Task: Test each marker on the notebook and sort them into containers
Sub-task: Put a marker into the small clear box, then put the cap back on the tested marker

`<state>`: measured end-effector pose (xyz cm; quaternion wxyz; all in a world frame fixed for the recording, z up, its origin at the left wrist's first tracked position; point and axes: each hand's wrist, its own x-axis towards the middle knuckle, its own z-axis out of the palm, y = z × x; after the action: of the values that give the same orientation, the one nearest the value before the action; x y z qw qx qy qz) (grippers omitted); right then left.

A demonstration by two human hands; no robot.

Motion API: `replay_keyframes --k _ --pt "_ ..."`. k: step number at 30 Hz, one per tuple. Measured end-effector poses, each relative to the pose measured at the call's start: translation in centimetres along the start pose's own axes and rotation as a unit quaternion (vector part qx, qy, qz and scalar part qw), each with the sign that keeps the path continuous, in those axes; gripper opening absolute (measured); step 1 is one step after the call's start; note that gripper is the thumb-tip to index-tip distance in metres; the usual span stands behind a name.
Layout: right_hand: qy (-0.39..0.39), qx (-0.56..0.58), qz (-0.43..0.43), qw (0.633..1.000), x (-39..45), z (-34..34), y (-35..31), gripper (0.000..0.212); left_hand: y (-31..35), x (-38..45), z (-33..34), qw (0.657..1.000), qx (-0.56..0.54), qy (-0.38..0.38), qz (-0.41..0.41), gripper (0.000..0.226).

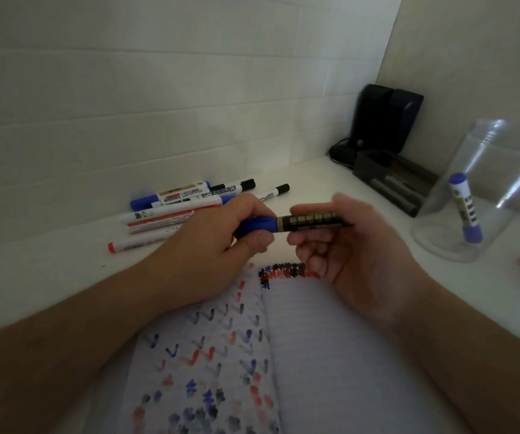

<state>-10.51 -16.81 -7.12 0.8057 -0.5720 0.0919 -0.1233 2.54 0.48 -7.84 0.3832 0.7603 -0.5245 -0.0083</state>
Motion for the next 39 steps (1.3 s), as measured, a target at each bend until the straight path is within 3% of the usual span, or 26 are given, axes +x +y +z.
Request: replay_keyframes --k 2,6,10,15,18,21,24,27,29,37,39 --pt "-0.006 0.066 0.029 0.997 0.0 0.1 -0.3 0.048 0.4 0.0 0.0 0.999 -0.027 0.023 0.008 0.02" --pt "-0.006 0.056 0.03 0.998 0.0 0.9 -0.4 0.044 1.4 0.1 0.6 0.995 -0.063 0.077 0.003 0.027" --pt "0.005 0.081 0.017 0.997 -0.4 1.3 -1.2 0.048 2.3 0.8 1.0 0.993 -0.015 0.117 0.027 0.028" --pt "0.055 0.064 -0.026 0.996 -1.0 1.7 -2.2 0.046 3.6 1.0 1.5 0.992 -0.011 0.11 0.055 0.022" --pt "0.101 0.004 -0.07 0.992 -2.0 1.4 -3.1 0.036 4.5 1.2 1.4 0.998 -0.033 0.04 0.046 0.019" --pt "0.194 -0.059 -0.088 0.975 -4.0 -0.2 -3.9 0.036 5.6 0.6 1.8 0.991 0.022 -0.114 0.073 0.053" --pt "0.329 -0.031 -0.132 0.934 -6.8 -2.8 -6.9 0.041 6.3 -0.2 2.1 0.979 0.037 -0.165 0.11 0.074" --pt "0.436 0.003 -0.224 0.871 -9.1 -5.2 -11.3 0.029 5.9 -0.6 2.3 0.98 0.046 -0.132 0.14 0.059" --pt "0.455 -0.002 -0.249 0.855 -9.5 -6.3 -13.3 0.026 5.4 -0.7 2.6 0.982 0.045 -0.109 0.15 0.046" --pt "0.414 -0.024 -0.188 0.89 -7.2 -6.0 -14.2 0.029 3.0 -1.3 3.7 0.981 0.08 -0.1 0.144 0.033" --pt "0.402 -0.031 -0.193 0.895 -6.9 -5.8 -14.1 0.038 2.9 -1.3 3.5 0.983 0.081 -0.083 0.139 0.033"
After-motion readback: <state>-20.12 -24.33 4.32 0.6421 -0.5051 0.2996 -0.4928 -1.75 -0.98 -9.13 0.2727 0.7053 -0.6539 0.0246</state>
